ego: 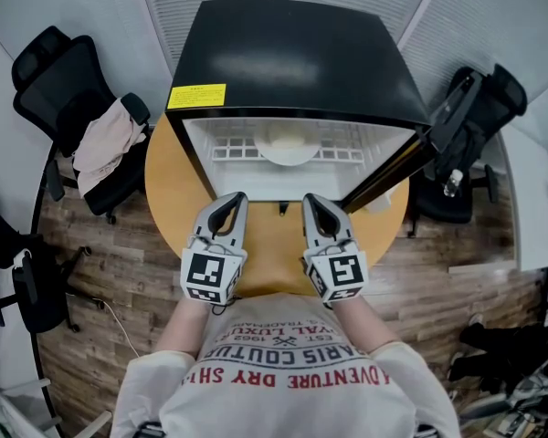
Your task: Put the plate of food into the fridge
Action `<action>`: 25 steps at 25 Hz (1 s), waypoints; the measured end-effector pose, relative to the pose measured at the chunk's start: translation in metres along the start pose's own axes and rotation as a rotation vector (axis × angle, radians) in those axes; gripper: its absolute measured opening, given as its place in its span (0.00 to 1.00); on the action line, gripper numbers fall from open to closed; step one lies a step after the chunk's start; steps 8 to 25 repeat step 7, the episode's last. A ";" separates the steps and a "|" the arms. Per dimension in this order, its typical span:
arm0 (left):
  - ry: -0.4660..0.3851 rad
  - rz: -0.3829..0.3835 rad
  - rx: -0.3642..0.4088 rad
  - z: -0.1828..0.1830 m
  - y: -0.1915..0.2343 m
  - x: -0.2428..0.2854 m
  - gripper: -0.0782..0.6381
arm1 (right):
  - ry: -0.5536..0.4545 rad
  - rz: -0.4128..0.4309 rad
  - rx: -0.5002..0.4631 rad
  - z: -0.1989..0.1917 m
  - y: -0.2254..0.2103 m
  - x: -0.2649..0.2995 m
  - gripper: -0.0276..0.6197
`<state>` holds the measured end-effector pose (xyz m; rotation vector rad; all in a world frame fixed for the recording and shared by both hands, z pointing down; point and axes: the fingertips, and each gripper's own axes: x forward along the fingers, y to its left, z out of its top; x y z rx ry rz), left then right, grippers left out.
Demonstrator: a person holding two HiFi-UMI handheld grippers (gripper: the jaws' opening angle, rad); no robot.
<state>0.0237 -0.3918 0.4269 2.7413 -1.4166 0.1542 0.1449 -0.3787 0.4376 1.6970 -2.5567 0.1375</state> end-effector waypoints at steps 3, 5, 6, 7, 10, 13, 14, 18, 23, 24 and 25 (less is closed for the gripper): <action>0.003 0.001 0.001 0.000 0.001 0.001 0.15 | -0.004 0.011 0.008 0.002 0.002 0.000 0.09; 0.004 0.003 0.002 0.000 0.002 0.002 0.15 | -0.004 0.014 0.013 0.001 0.001 0.001 0.09; 0.004 0.004 0.003 0.000 0.002 0.002 0.15 | -0.003 0.016 0.014 0.001 0.001 0.001 0.09; 0.004 0.006 0.003 0.000 0.002 0.003 0.15 | -0.002 0.017 0.016 0.001 0.001 0.001 0.09; 0.004 0.006 0.003 0.000 0.002 0.003 0.15 | -0.002 0.017 0.016 0.001 0.001 0.001 0.09; 0.004 0.006 0.003 0.000 0.002 0.003 0.15 | -0.002 0.017 0.016 0.001 0.001 0.001 0.09; 0.004 0.006 0.003 0.000 0.002 0.003 0.15 | -0.002 0.017 0.016 0.001 0.001 0.001 0.09; 0.004 0.006 0.003 0.000 0.002 0.003 0.15 | -0.002 0.017 0.016 0.001 0.001 0.001 0.09; 0.004 0.006 0.003 0.000 0.002 0.003 0.15 | -0.002 0.017 0.016 0.001 0.001 0.001 0.09; 0.004 0.006 0.003 0.000 0.002 0.003 0.15 | -0.002 0.017 0.016 0.001 0.001 0.001 0.09; 0.004 0.006 0.003 0.000 0.002 0.003 0.15 | -0.002 0.017 0.016 0.001 0.001 0.001 0.09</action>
